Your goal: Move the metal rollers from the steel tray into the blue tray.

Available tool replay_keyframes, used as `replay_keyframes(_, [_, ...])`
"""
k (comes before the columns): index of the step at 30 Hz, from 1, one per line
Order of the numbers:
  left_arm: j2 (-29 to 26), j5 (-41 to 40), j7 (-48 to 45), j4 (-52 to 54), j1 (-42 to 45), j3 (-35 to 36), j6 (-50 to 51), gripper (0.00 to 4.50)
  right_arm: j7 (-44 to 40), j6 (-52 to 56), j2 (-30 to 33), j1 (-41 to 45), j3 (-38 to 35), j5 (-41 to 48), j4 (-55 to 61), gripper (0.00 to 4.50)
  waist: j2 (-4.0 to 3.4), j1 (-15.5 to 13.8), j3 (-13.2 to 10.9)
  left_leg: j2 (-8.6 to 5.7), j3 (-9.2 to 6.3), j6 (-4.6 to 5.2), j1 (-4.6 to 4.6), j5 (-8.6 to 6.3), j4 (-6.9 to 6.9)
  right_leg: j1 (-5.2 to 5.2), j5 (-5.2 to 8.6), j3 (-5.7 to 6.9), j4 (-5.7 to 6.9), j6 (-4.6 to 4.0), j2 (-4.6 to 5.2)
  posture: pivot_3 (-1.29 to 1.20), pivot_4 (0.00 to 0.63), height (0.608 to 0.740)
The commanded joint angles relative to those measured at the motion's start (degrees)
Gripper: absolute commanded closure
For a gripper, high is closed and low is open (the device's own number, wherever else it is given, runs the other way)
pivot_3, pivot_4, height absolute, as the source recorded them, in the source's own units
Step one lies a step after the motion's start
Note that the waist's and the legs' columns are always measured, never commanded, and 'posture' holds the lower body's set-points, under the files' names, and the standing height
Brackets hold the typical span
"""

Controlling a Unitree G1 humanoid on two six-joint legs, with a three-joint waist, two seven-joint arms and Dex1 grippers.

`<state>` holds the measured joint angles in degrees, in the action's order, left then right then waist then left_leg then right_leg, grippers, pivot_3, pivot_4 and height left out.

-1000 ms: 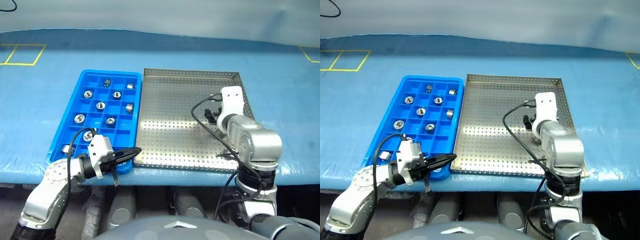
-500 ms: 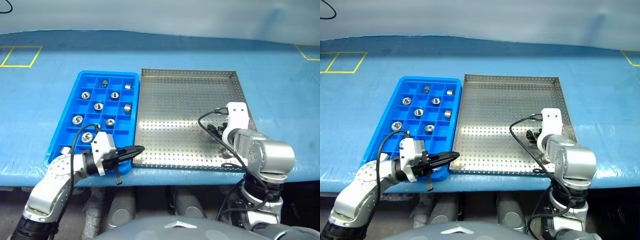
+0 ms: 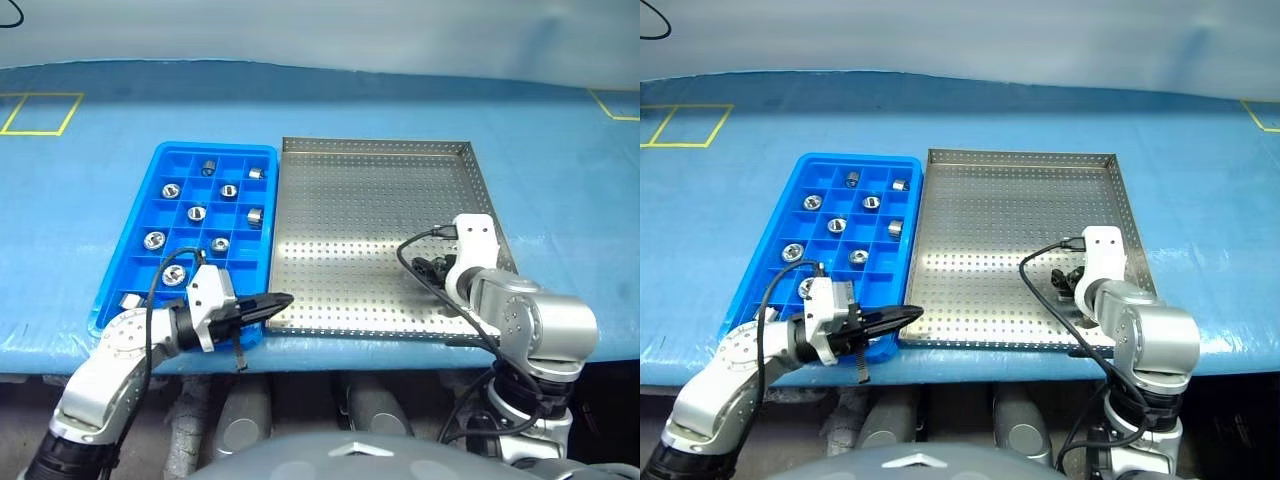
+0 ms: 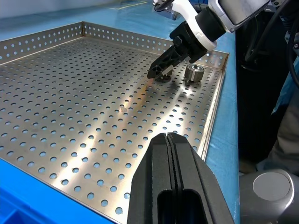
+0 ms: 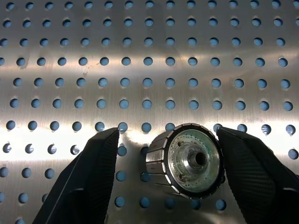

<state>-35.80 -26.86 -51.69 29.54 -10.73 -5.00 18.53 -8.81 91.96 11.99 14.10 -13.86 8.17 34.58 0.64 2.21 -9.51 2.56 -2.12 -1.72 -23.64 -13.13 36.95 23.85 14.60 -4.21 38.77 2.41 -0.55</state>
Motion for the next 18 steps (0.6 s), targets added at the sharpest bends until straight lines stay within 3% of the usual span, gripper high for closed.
replay_keyframes(1, [0.5,0.6,1.5,3.5,-0.3,-0.5,-0.5,4.50,-0.1,0.5,0.6,0.8,0.2,1.5,1.7,2.12,0.00,0.0,0.0,0.00,-0.01,0.00,0.00,0.00,0.00,0.00,0.00,0.01,0.00,0.00,0.00,0.04,0.150,0.740])
replay_keyframes(3, [0.7,0.6,2.3,4.2,-0.2,-0.8,-0.1,4.50,-0.1,0.5,1.1,1.3,0.8,2.1,1.8,2.71,0.00,-0.1,0.0,0.01,-0.02,0.00,0.02,0.00,0.01,-0.01,0.00,0.01,0.01,-0.01,-0.02,0.04,0.150,0.740])
replay_keyframes(10, [0.7,0.1,5.0,6.9,1.1,-1.4,2.6,4.50,-1.3,0.5,-1.4,5.7,1.9,5.3,5.3,2.74,-0.01,0.1,0.0,0.01,0.01,0.00,0.02,0.00,0.03,-0.01,-0.01,-0.02,0.02,0.02,-0.02,0.05,0.150,0.740])
replay_keyframes(14, [0.6,-1.1,6.0,8.7,2.2,-1.3,5.1,4.50,-4.2,-8.5,-5.8,9.0,8.2,9.1,9.0,2.74,-0.02,0.2,0.0,0.06,-0.09,0.00,0.03,0.00,0.00,0.00,-0.05,0.04,0.06,0.09,-0.10,0.04,0.150,0.740])
replay_keyframes(18, [0.5,-2.7,6.4,9.6,2.4,-0.6,6.6,4.50,-4.5,-17.1,-9.1,11.9,17.5,9.4,4.9,2.74,-0.02,0.1,0.0,0.04,-0.12,0.00,0.00,0.00,-0.03,0.01,-0.04,0.07,0.05,0.08,-0.07,0.06,0.150,0.740])
